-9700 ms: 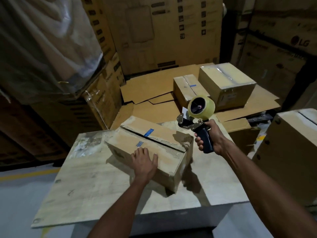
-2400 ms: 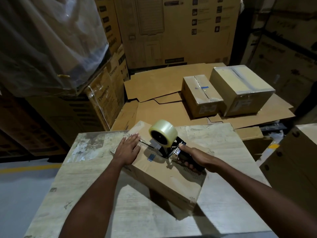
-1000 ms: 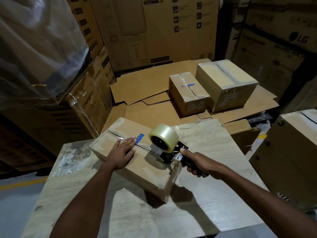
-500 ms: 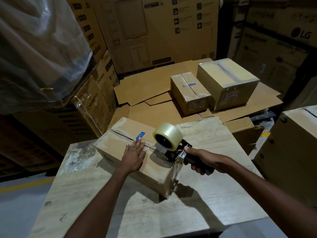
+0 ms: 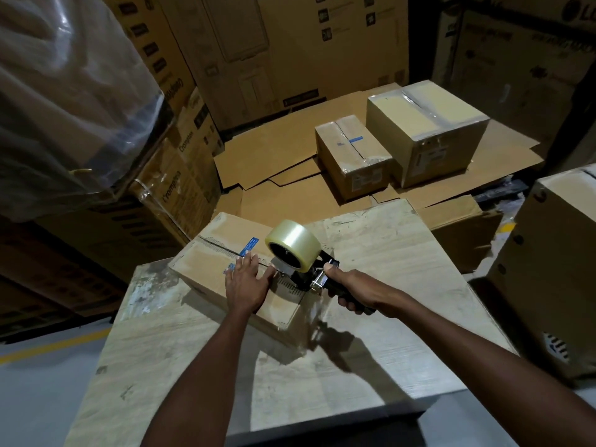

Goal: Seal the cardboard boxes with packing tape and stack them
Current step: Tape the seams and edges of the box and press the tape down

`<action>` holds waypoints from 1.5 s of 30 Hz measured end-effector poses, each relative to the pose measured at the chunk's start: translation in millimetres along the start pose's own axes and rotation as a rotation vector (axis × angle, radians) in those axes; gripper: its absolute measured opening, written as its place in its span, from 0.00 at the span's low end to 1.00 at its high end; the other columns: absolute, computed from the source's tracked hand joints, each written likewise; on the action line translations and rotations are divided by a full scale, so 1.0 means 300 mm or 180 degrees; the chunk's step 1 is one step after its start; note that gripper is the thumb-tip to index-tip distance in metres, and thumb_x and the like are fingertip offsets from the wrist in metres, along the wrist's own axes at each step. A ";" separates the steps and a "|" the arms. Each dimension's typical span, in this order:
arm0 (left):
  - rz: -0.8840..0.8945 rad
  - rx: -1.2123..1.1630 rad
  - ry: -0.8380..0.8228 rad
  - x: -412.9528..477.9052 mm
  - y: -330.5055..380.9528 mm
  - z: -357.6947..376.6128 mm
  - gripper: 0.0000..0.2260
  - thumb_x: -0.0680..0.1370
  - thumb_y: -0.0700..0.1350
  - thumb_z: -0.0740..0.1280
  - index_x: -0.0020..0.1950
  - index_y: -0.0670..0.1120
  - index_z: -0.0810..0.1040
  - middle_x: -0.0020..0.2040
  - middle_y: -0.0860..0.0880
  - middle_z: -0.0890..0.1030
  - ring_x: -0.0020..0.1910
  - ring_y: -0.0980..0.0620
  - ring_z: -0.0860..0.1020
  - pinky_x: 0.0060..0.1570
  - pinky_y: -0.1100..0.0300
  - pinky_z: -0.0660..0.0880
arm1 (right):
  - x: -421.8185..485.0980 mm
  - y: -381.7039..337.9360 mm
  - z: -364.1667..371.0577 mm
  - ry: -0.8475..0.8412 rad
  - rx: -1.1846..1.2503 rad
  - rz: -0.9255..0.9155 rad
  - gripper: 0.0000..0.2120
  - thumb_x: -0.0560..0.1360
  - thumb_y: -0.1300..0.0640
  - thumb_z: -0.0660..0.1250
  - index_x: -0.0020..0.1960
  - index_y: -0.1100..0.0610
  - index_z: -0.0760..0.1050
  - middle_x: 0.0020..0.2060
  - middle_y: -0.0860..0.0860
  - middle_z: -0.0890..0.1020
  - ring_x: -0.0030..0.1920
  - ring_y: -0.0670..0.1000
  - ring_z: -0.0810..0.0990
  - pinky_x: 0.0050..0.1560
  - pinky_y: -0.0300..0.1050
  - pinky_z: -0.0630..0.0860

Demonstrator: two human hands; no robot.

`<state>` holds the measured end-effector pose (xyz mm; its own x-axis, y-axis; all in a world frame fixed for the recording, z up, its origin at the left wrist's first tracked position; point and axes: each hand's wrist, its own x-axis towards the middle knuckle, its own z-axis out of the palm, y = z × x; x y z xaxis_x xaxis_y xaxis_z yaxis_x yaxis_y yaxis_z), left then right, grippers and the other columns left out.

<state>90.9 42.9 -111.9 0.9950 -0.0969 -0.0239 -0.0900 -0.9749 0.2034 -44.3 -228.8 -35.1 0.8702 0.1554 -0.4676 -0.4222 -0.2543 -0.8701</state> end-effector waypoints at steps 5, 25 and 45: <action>-0.0045 -0.0028 0.0018 -0.005 0.006 -0.003 0.36 0.81 0.70 0.52 0.83 0.50 0.60 0.84 0.51 0.54 0.83 0.48 0.50 0.79 0.43 0.44 | -0.040 0.104 -0.043 0.0052 0.0152 -0.0028 0.34 0.78 0.26 0.55 0.47 0.57 0.78 0.34 0.52 0.76 0.29 0.49 0.69 0.27 0.40 0.61; -0.0120 -0.0022 0.0129 -0.005 0.016 0.003 0.40 0.79 0.74 0.50 0.82 0.48 0.60 0.84 0.50 0.56 0.82 0.49 0.51 0.80 0.41 0.45 | -0.053 0.366 -0.037 0.0132 0.0401 -0.0360 0.31 0.79 0.28 0.56 0.42 0.55 0.77 0.31 0.49 0.77 0.31 0.50 0.71 0.33 0.45 0.68; -0.0198 0.0070 0.0074 -0.038 0.066 0.008 0.52 0.70 0.83 0.42 0.84 0.49 0.51 0.84 0.49 0.50 0.83 0.49 0.49 0.79 0.40 0.44 | 0.064 0.584 -0.025 -0.0376 0.2444 0.0541 0.36 0.79 0.29 0.55 0.49 0.64 0.78 0.33 0.56 0.73 0.28 0.52 0.67 0.29 0.45 0.65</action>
<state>77.8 24.3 -110.1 0.9994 -0.0316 -0.0130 -0.0288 -0.9831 0.1806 -99.5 -277.6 -195.4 0.7636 0.2846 -0.5795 -0.6412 0.4390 -0.6293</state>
